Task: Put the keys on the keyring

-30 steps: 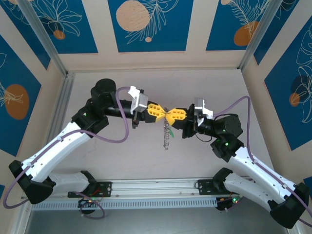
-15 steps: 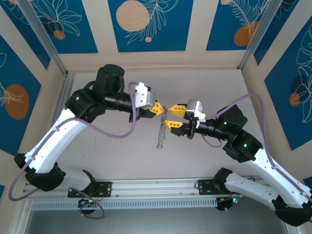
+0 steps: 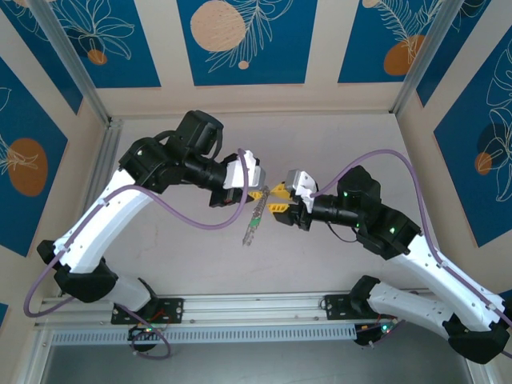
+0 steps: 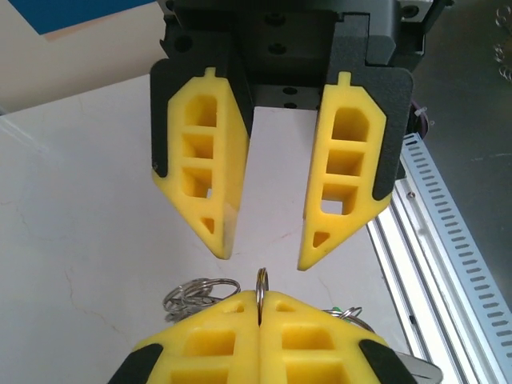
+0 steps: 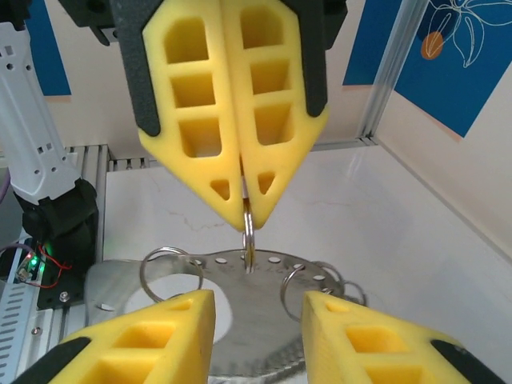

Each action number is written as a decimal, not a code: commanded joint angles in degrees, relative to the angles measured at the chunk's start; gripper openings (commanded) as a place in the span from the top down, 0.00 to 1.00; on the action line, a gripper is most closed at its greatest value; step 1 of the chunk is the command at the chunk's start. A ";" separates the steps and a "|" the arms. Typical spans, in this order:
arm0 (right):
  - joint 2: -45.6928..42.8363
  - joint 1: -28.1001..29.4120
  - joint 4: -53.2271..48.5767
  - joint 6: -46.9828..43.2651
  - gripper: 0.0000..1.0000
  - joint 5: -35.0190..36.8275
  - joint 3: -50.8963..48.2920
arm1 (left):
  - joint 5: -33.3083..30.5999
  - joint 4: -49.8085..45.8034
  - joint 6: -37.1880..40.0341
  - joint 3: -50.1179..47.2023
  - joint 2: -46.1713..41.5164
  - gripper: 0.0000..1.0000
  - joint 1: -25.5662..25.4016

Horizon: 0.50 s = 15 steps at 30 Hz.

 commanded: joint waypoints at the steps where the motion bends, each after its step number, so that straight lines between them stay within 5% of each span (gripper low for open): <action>1: -0.16 0.40 0.46 -0.42 0.65 0.38 1.53 | -0.36 -1.87 1.68 1.82 0.08 1.00 -1.03; 15: 1.35 0.50 5.86 2.50 0.74 -4.89 0.44 | -1.70 -1.92 1.32 1.71 0.53 1.00 -2.39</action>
